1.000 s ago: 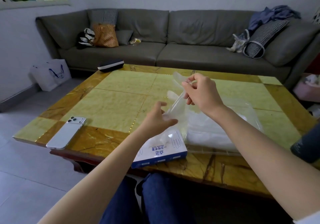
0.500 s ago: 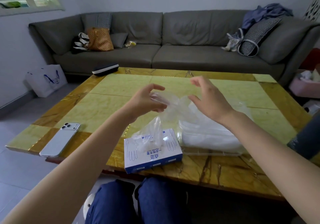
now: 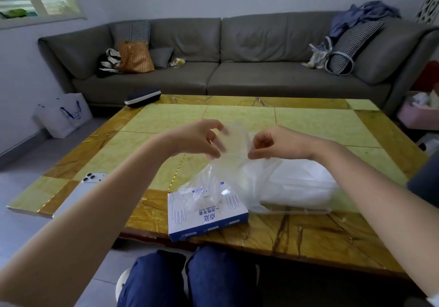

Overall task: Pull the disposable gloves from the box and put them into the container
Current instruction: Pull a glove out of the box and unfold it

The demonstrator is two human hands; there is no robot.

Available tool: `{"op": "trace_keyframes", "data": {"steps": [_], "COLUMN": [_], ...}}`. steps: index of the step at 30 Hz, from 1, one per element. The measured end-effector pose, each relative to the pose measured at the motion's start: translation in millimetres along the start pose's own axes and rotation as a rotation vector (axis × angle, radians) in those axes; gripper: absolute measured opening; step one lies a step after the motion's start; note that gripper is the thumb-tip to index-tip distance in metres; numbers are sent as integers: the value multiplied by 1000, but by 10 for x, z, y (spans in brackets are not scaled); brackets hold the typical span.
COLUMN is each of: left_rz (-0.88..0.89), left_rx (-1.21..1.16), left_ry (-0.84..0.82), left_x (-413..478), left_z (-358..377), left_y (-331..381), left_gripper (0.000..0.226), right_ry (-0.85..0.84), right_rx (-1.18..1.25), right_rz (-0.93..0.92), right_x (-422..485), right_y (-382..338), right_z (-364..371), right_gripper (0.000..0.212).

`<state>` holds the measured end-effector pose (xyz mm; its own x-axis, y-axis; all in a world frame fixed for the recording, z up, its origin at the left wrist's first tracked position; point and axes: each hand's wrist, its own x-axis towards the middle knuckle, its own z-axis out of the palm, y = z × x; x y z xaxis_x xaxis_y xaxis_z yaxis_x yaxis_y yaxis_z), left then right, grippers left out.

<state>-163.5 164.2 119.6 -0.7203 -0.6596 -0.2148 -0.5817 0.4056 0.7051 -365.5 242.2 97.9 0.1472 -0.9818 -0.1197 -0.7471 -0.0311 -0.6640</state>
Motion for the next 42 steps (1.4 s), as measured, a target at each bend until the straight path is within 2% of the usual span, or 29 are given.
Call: {"op": "trace_keyframes", "data": {"steps": [4,7,8,11,12,15,18,19,23,27,30,32,34,36,39,42], "left_rz": [17,33,39,61,65,65,47,38,40,110,177,203,226,267,322,433], "left_rx": [72,92,99,120,132,140,149,152,207,143,164,197,215,228,202,113], "left_ry": [19,23,24,1,-4,7,8,5,-16,-17,76,148,195,293,489,623], "left_x": [66,126,138,166,176,197,205,208,232,335,535,653,755,839,935,920], "left_z": [-1,4,5,7,7,-8,-42,-55,-94,-49,53,100,136,144,91,19], "left_y": [10,51,64,102,109,111,73,57,60,205,293,336,383,434,540,681], "left_gripper": [26,29,30,30,29,29,30,30,23,17,6,4,3,5,10,11], "right_ry": [52,70,61,9,-9,-74,-50,-22,72,83,78,20,30,169,531,927], "right_rx": [-10,179,256,372,383,413,326,313,293,268,152,58,25,-6,-63,-361], "right_rz": [5,1,-6,-24,-41,-69,-59,-57,-36,-34,26,88,129,152,145,-47], "right_x": [-25,-24,-21,-9,-8,-16,-36,-36,-26,-40,-77,-95,-108,-89,-68,-101], "right_y": [99,130,122,88,72,36,18,29,149,220,279,344,415,480,522,491], "right_z": [-43,-28,-21,-19,-22,-42,-42,-46,-112,-183,-231,-251,-272,-340,-514,-643], "right_gripper": [17,19,26,70,73,53,14,12,30,26,19,20,14,12,13,9]}}
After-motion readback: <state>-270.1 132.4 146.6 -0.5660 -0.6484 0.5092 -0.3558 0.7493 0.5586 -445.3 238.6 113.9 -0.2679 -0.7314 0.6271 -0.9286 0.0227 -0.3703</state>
